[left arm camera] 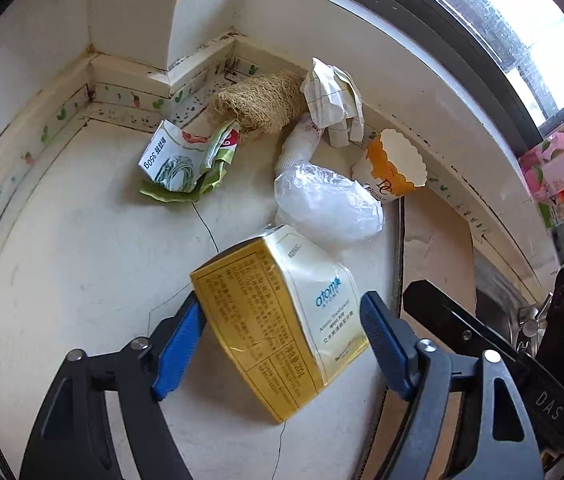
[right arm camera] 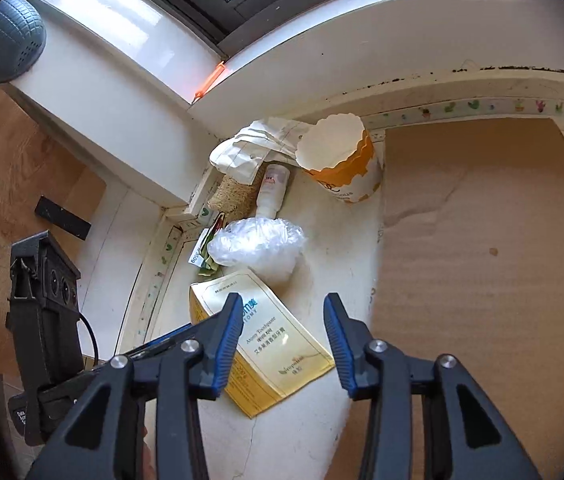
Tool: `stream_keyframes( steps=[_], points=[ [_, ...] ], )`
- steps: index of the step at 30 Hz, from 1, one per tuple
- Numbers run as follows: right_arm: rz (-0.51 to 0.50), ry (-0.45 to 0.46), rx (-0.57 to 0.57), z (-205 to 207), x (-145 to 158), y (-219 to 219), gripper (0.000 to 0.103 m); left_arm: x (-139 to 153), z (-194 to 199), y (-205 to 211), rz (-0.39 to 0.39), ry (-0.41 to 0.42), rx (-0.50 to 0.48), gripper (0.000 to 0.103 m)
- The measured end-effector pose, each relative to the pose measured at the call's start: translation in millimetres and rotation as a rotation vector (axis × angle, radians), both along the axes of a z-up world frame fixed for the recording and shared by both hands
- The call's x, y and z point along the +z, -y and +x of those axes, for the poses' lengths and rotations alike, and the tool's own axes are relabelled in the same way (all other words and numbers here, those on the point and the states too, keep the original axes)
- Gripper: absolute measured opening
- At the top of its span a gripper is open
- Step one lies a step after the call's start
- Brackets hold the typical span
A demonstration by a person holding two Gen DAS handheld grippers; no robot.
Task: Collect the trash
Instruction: 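Grasp the yellow toothpaste box with the left tool while the right tool grasps the plastic bag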
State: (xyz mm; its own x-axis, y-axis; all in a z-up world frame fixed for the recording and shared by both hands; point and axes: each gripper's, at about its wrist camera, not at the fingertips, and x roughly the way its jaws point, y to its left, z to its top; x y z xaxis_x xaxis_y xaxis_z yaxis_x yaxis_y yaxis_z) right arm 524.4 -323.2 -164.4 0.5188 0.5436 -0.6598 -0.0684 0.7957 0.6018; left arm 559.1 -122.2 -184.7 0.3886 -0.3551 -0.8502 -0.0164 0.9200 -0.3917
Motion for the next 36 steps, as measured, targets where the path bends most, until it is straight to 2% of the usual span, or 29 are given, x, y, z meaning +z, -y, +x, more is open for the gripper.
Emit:
stream_keyframes(
  steps=[3, 4, 6, 9, 11, 16, 18, 21, 25, 26, 28, 33, 36],
  points=[
    [-0.001, 0.007, 0.000, 4, -1, -2, 0.049, -6, 4, -2, -0.072, -0.008, 0.003, 0.039],
    [-0.001, 0.005, 0.001, 5, -1, -3, 0.049, -5, 3, -4, -0.091, 0.002, 0.009, 0.035],
    [-0.004, -0.003, 0.002, 7, -1, -4, 0.049, 3, 1, -6, -0.095, 0.022, 0.017, 0.015],
    [-0.003, -0.015, -0.001, 7, -3, -5, 0.049, 19, -7, -9, -0.048, 0.042, 0.026, 0.008],
    [-0.008, -0.023, -0.006, 6, -2, -5, 0.049, 36, -17, -10, 0.011, 0.065, 0.012, 0.005],
    [-0.054, -0.043, -0.016, 3, 6, -8, 0.053, 79, -50, 4, 0.319, 0.130, -0.081, 0.005],
    [-0.053, -0.056, -0.025, 5, 11, -10, 0.054, 91, -57, 6, 0.383, 0.142, -0.104, 0.005],
    [-0.028, -0.056, -0.049, 9, 23, -15, 0.054, 106, -59, 7, 0.425, 0.152, -0.113, 0.005],
    [-0.070, -0.018, -0.099, 22, 37, -25, 0.056, 113, -51, 2, 0.444, 0.160, -0.094, 0.005],
    [-0.084, -0.019, -0.107, 28, 36, -27, 0.063, 113, -49, -4, 0.438, 0.155, -0.085, 0.005],
    [-0.118, -0.034, -0.123, 39, 30, -30, 0.072, 109, -42, -10, 0.425, 0.142, -0.071, 0.005],
    [-0.150, -0.093, -0.140, 66, 5, -36, 0.072, 95, -32, -20, 0.425, 0.111, -0.059, 0.005],
    [-0.144, -0.092, -0.120, 76, -5, -41, 0.071, 88, -29, -23, 0.425, 0.094, -0.057, 0.005]
  ],
)
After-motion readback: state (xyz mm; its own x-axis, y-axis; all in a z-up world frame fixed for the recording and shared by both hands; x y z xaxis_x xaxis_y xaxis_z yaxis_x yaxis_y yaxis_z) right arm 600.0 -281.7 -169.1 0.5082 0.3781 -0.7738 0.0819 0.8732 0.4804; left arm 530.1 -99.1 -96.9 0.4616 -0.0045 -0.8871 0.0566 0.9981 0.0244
